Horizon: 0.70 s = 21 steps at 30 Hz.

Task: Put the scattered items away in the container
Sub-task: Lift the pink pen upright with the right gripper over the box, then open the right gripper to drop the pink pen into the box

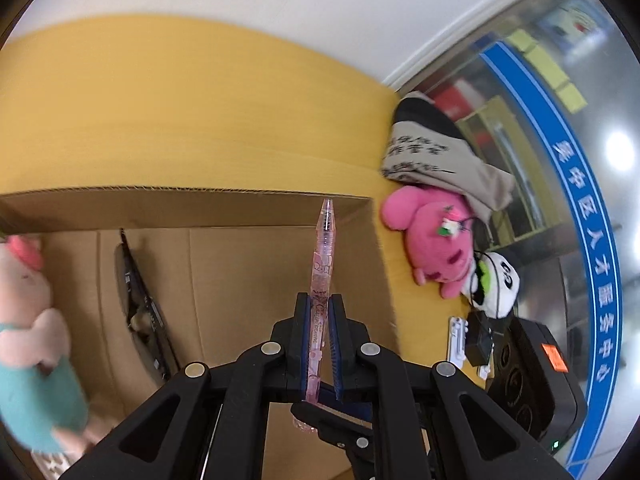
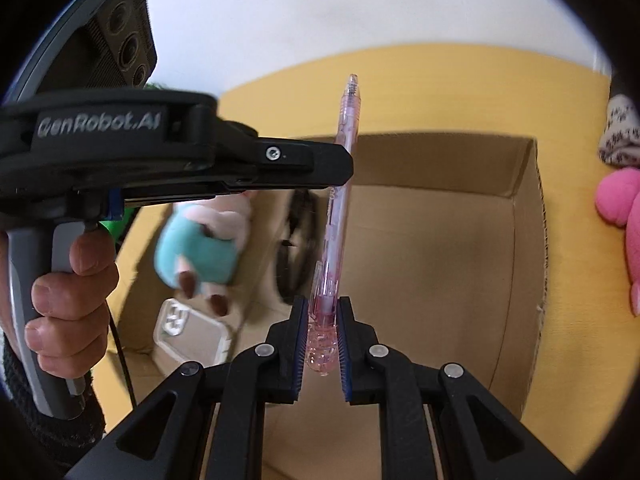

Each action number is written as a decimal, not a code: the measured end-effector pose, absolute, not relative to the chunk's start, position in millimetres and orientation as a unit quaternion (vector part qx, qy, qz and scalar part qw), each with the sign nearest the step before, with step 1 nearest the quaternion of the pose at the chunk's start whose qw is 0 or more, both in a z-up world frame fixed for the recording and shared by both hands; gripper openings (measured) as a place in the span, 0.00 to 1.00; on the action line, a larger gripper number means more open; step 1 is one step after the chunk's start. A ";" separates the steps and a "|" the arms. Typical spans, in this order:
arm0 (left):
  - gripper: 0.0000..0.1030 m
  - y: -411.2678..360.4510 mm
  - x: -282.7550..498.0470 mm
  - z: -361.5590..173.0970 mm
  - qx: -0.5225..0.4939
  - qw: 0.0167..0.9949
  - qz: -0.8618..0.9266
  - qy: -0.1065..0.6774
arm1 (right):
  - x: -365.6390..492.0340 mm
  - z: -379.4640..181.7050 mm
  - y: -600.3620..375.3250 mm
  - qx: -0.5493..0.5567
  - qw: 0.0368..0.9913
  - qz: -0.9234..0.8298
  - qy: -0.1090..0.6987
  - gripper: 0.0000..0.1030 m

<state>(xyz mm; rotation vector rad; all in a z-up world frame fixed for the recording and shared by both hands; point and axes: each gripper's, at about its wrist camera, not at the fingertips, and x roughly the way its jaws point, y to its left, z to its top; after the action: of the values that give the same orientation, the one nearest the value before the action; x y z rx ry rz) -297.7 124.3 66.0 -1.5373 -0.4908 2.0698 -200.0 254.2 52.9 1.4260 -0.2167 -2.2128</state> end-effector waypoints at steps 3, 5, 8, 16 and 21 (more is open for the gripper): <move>0.08 126.0 -311.9 39.6 -0.584 0.243 0.749 -0.195 | -215.2 33.5 252.5 0.546 0.232 -0.801 -0.082 0.13; 0.08 129.0 -318.0 25.0 -0.594 0.239 0.742 -0.199 | -223.9 20.3 252.1 0.562 0.224 -0.792 -0.083 0.13; 0.08 131.9 -326.0 3.4 -0.610 0.232 0.730 -0.203 | -232.7 2.0 251.3 0.584 0.211 -0.780 -0.081 0.13; 0.08 135.7 -334.4 -35.7 -0.644 0.212 0.704 -0.210 | -238.2 -20.5 248.0 0.616 0.192 -0.760 -0.075 0.13; 0.13 134.8 -327.9 -26.8 -0.636 0.194 0.723 -0.187 | -231.5 -19.0 246.6 0.610 0.182 -0.768 -0.072 0.22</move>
<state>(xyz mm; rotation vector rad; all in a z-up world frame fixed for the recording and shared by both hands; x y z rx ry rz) -327.9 134.8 -26.8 -1.7837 -0.5240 2.0287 -231.5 246.6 -19.0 1.7225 -0.2043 -2.1662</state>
